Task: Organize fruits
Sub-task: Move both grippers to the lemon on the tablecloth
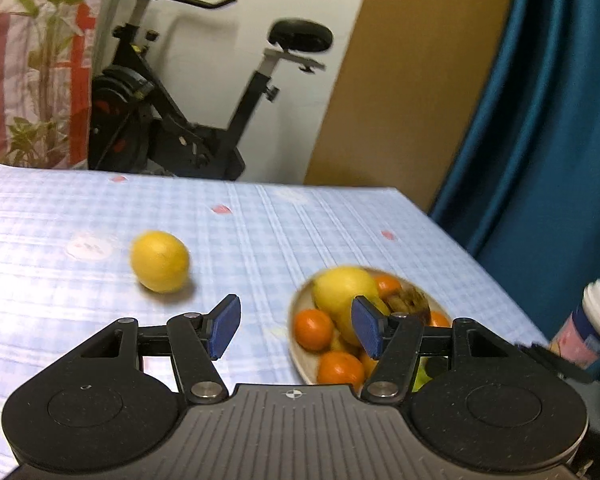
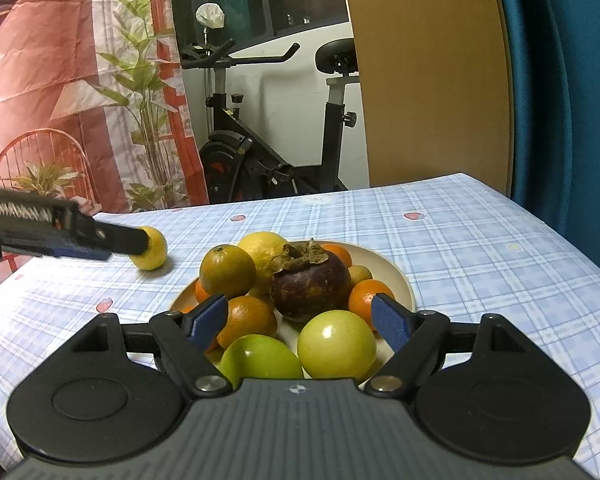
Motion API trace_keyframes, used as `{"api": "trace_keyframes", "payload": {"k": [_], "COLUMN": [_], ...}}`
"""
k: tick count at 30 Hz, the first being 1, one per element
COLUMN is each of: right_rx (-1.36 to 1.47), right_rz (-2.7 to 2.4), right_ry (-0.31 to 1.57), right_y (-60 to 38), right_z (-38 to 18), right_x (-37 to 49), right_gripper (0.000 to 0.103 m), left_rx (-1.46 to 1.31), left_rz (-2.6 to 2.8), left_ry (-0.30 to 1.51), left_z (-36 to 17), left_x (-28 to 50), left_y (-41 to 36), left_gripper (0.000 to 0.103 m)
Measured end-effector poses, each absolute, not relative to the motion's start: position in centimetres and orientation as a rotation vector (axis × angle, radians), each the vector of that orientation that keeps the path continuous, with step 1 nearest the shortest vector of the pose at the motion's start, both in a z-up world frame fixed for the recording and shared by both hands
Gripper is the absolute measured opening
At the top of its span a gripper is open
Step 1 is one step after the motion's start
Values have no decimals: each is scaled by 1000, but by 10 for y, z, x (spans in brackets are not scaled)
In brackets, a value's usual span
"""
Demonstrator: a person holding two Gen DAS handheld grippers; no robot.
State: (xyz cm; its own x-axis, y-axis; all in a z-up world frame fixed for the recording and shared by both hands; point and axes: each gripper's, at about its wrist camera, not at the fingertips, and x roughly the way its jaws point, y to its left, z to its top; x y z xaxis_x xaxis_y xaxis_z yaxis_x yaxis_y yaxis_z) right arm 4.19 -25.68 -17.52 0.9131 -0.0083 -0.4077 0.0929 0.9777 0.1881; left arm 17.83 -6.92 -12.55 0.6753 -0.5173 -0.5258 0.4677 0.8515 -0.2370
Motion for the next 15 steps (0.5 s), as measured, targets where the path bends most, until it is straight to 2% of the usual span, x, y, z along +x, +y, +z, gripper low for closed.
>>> {"api": "trace_keyframes", "payload": {"k": [15], "right_rx": [156], "right_rz": [100], "right_ry": [362], "right_y": [-215], "right_z": [-122], "right_x": [106], "right_gripper": [81], "left_rx": [-95], "left_rz": [-428], "left_ry": [540], "left_z": [-68], "left_x": [270], "left_y": [17], "left_gripper": [65]}}
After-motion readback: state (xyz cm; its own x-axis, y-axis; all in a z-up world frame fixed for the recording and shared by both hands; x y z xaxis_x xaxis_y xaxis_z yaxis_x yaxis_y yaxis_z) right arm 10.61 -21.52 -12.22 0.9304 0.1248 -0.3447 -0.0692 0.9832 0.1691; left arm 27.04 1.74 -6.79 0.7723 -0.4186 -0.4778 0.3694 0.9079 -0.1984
